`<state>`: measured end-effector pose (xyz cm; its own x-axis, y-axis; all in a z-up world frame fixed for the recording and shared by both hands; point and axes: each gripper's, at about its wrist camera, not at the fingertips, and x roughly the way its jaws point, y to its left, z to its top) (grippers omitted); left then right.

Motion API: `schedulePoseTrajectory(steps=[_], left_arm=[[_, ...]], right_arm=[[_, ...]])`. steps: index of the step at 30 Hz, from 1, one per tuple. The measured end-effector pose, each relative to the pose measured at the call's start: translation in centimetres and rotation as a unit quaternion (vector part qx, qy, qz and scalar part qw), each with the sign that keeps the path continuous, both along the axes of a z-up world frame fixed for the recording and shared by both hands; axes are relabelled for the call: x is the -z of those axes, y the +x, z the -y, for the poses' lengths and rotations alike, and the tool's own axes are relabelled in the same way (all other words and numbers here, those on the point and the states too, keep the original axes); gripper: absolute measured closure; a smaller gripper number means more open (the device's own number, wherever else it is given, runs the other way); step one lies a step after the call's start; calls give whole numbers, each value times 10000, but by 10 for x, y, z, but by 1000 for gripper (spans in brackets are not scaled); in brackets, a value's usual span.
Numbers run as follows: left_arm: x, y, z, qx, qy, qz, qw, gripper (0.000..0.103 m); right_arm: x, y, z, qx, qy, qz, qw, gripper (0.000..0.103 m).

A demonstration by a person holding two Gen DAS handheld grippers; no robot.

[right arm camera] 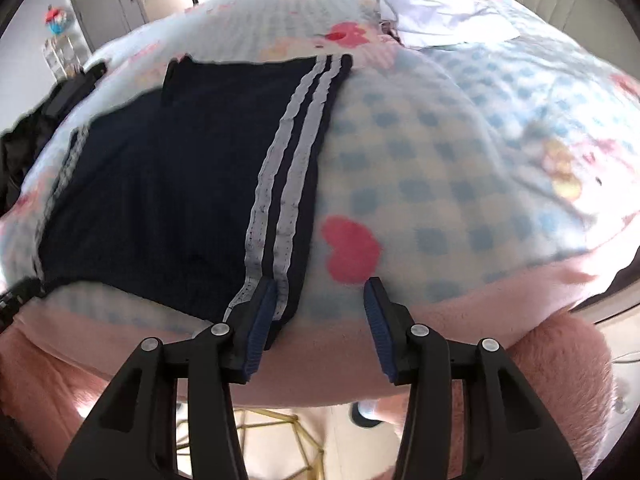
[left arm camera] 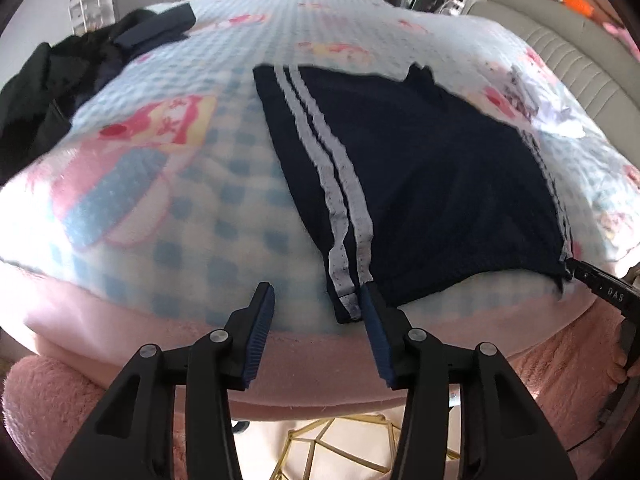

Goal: Fold clothes

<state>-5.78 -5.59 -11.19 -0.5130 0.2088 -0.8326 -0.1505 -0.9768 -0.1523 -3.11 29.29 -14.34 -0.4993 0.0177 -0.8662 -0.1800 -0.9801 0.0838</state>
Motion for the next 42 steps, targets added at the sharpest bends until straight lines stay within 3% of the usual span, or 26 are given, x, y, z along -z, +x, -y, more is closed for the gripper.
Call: schedulePoseTrajectory(steps=[3,6,7,8,9,11,14,15,17,20,22,25,26,27,28,29,30,33,36,39,42], left_arm=[[-8,1,13,-46,816,-73,9966,55],[1,-8,13,-41,1096,152,9939,56],[4,-9,8,-22,894,185,9958,56],[11,-11,0,41,384,256,9989,56],[15,-12,-5,80,131,300,9994,56],[17,-13,-6,104,84,352,9993,55],[14,-16,4,41,293,396,9988,55],[14,-15,8,22,457,401,9981,55],[11,-3,17,-21,1199,386,9920,56],[12,-4,31,-98,2212,427,9742,57],[17,-11,27,-107,2433,492,9686,58],[27,-18,25,-184,2678,626,9613,58],[29,-17,25,-236,2595,625,9634,59],[32,-16,24,-288,2507,623,9656,68],[31,-16,23,-318,2197,583,9733,78],[30,-14,13,-297,1518,505,9867,78],[27,-11,5,-181,1208,425,9916,78],[20,-7,-13,12,583,282,9979,76],[22,-10,-1,-47,1076,407,9933,75],[29,-19,11,-65,1921,610,9794,69],[33,-20,13,-147,2273,594,9719,69]], right_arm=[[-11,4,-4,124,-119,-216,9996,57],[-18,2,0,-59,-464,-430,9980,55],[-16,0,1,-143,-617,-422,9971,55],[-9,-3,4,-197,-609,-288,9975,55],[-2,-5,7,-249,-577,-161,9979,55],[7,-7,14,-333,-186,-5,9993,55],[7,-3,9,-312,-167,-20,9994,54],[7,-3,7,-291,-192,3,9994,54],[6,-4,7,-269,-180,3,9995,54],[-5,3,9,-368,-410,-379,9978,54],[-12,3,5,-523,-1019,-703,9909,54],[-1,-7,5,-400,-1077,-493,9922,54],[5,-3,3,-388,-1096,-442,9922,54],[10,1,1,-377,-1100,-391,9924,54],[14,2,2,-374,-1001,-342,9937,54],[17,4,3,-375,-898,-297,9948,54],[17,3,5,-395,-760,-282,9959,54],[14,4,10,-424,-439,-247,9978,54],[16,-10,-3,-400,-540,-265,9974,54],[16,-10,-13,-440,-1237,-371,9906,52],[19,-14,-13,-539,-1777,-362,9819,52]])
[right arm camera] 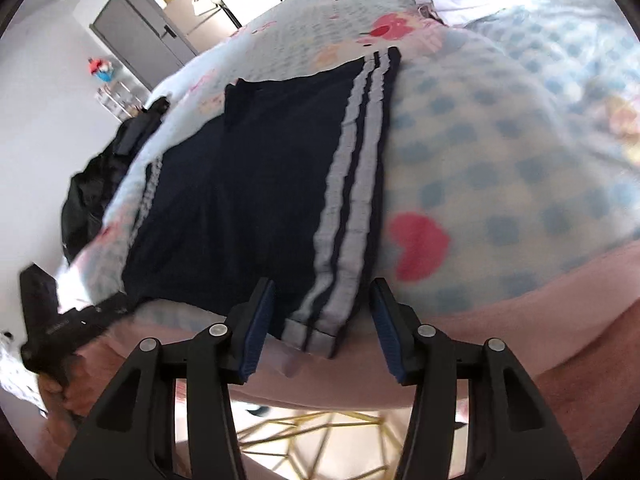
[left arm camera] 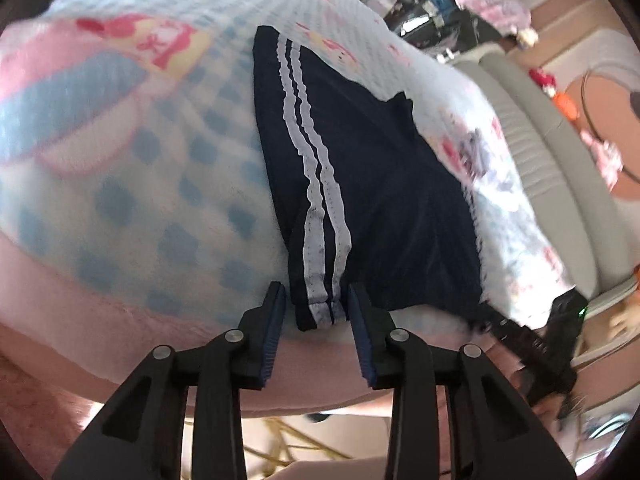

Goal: Fold clothes

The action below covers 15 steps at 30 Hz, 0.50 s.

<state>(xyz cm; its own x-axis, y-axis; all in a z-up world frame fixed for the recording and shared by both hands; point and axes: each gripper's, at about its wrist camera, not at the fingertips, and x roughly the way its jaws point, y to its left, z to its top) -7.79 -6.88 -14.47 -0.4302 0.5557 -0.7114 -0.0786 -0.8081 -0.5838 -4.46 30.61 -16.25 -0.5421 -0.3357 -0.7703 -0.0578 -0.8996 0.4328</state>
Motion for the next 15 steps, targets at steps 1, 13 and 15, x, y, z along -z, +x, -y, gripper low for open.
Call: schedulePoseTrajectory(steps=[1,13,15], left_arm=[[0,-1,-2,-11,29,-27,10000,73],[-29,24,-1,48,-827,-500,9953,91],[-25,24,5,63,-888,-336,9955,86]], right_arm=[[1,-1,2,-27,3,15,10000,53],[-24,17,17,-304,757,-118,9966,89],[-16,16,16,-282,808,53,9963,89]])
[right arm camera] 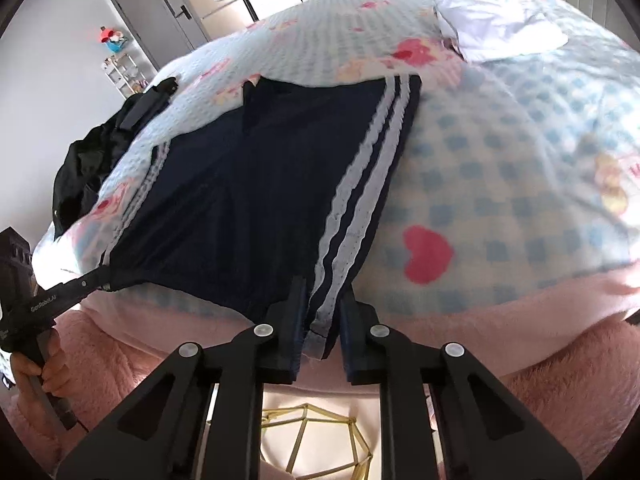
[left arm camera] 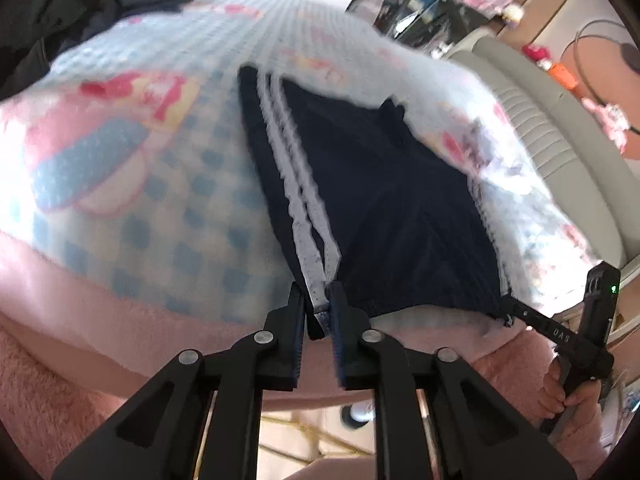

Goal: Fold clothes

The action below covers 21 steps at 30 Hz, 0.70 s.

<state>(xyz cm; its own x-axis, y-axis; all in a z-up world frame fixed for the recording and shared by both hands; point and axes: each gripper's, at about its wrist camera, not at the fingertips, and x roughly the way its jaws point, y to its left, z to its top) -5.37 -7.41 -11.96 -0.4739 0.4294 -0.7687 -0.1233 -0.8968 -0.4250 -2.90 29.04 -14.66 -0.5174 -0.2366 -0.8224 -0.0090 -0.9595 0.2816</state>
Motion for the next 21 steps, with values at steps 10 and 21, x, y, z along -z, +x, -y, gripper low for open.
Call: schedulePoseTrajectory(steps=[10,21], left_arm=[[-36,19,27,-535,583,-1101,9908,72],[12,-23,-63,716,-635,-140,9953,72]], right_arm=[[22,2,-23,222,-674,239,9972,73],[15,-7,-9,318,-702,240,9967,88]])
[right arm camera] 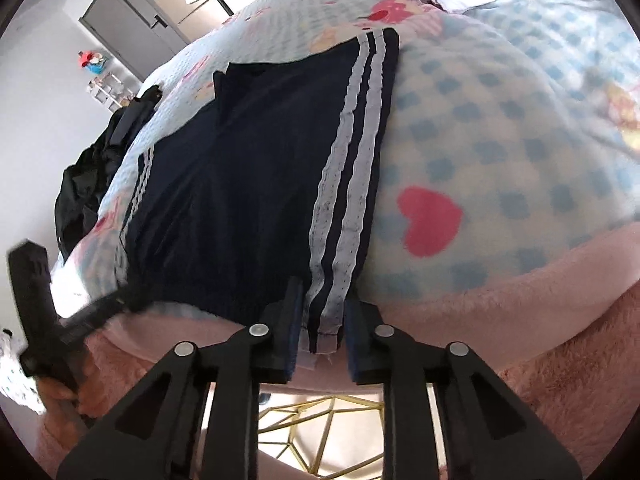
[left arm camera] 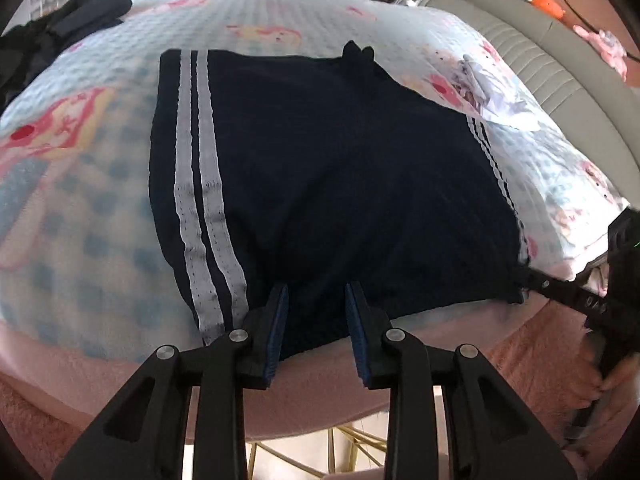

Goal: Fold clothes

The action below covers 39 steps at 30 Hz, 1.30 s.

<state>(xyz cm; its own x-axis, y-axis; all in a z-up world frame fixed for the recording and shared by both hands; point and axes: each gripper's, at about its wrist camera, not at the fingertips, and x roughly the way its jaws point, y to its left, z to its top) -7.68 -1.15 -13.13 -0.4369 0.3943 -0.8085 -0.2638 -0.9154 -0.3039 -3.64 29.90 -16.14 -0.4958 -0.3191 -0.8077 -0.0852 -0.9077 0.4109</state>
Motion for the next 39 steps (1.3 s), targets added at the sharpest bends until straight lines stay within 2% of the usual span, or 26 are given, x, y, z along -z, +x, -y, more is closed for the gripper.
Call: schedulePoseTrajectory(steps=[3,7,10,14,17,19,22,24,26,29,32,34,37,39], left_arm=[[-8,9,18,-241,481,-357,9979,69],[-5,10,43,-365,990,-335,9939,66],[-2,6,56,-501,1242,-312,9905,66],[-4,9,64,-536,1458,-346,9873,66],[-2,11,59,-506,1507,-308,9868,66],[1,7,52,-437,1559,-250,9865,68],[6,3,43,-292,1627,-177,9861,68],[7,2,37,-199,1640,-177,9861,68],[3,2,33,-125,1634,-207,9863,68],[-2,2,26,-39,1602,-234,9868,68],[-7,1,12,130,1560,-189,9875,68],[-10,-5,-1,310,1521,-156,9877,68],[-11,-17,-22,559,1514,75,9869,68],[-8,-25,-33,675,1589,270,9846,66]], right_arm=[[-19,-10,8,-135,93,-212,9996,92],[-49,-40,42,-801,83,-557,9952,93],[-62,-65,86,-1360,235,-754,9876,93],[-51,-84,128,-1782,-45,-620,9820,94],[-26,-91,163,-2002,178,-307,9791,93],[-2,-92,173,-1980,419,111,9792,85],[-4,-80,165,-1809,304,-13,9830,84],[-18,-69,158,-1737,340,-242,9839,81],[-39,-53,144,-1563,344,-559,9855,67],[-53,-35,119,-1239,312,-753,9889,64],[-43,-29,90,-823,392,-577,9942,64],[-23,-30,72,-543,411,-180,9975,64],[-4,-26,54,-385,20,59,9992,63],[-5,-20,51,-415,-13,-20,9991,63]])
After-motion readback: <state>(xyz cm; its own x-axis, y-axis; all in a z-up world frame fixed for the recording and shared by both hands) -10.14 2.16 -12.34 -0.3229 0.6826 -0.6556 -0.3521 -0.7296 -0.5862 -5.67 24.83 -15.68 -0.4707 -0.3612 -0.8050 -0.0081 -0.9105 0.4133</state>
